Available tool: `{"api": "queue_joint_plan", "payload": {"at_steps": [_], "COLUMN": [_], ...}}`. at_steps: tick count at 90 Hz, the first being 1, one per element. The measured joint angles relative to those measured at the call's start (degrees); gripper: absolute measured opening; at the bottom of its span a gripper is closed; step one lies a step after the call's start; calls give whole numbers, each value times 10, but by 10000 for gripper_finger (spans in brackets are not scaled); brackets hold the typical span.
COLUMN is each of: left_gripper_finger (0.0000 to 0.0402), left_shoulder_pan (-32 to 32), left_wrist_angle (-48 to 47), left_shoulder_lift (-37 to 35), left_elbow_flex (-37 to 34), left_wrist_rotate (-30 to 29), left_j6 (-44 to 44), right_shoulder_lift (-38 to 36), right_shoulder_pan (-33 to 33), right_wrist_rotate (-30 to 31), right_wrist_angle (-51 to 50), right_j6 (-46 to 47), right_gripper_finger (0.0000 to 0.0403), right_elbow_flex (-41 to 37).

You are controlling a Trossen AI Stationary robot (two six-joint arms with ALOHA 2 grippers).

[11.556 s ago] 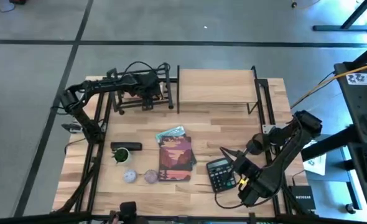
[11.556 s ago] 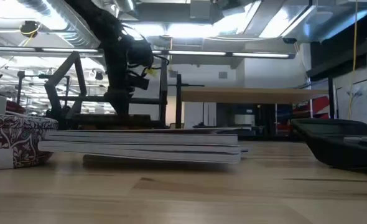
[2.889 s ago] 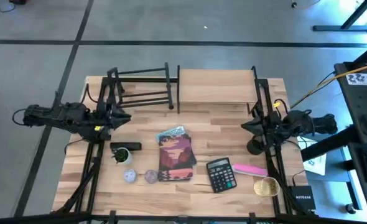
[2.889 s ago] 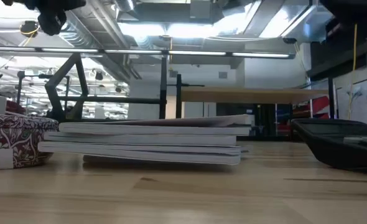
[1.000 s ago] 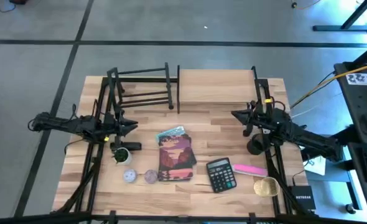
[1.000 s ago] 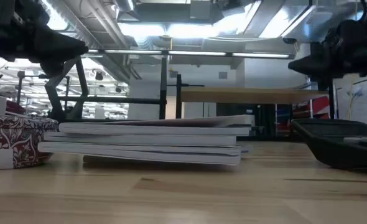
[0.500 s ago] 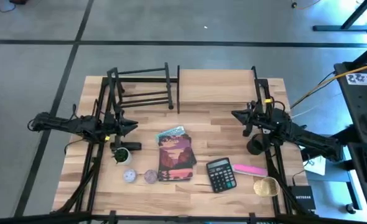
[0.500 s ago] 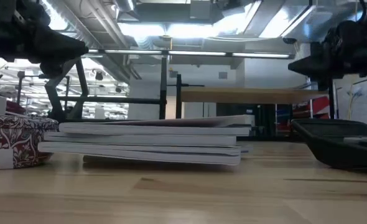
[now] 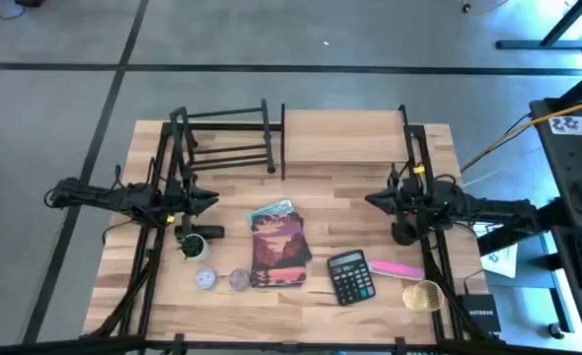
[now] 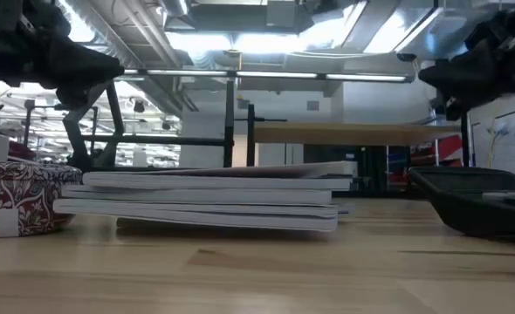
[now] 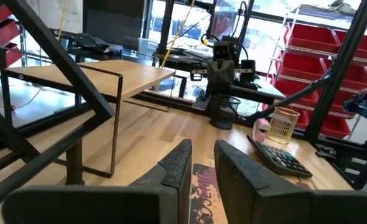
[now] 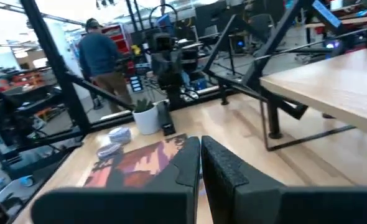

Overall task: Stock shelves
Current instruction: Return to Home Position

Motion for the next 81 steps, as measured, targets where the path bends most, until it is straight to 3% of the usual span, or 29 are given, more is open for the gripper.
{"api": "queue_joint_plan", "payload": {"at_steps": [81], "left_gripper_finger": [52], "left_shoulder_pan": [0], "left_wrist_angle": [0], "left_shoulder_lift": [0], "left_elbow_flex": [0], "left_wrist_rotate": [0], "left_j6": [0], "right_shoulder_lift": [0], "right_shoulder_pan": [5], "right_wrist_rotate": [-1], "right_wrist_angle": [-1], "right_j6": [0], "right_gripper_finger": [1], "right_elbow_flex": [0]}}
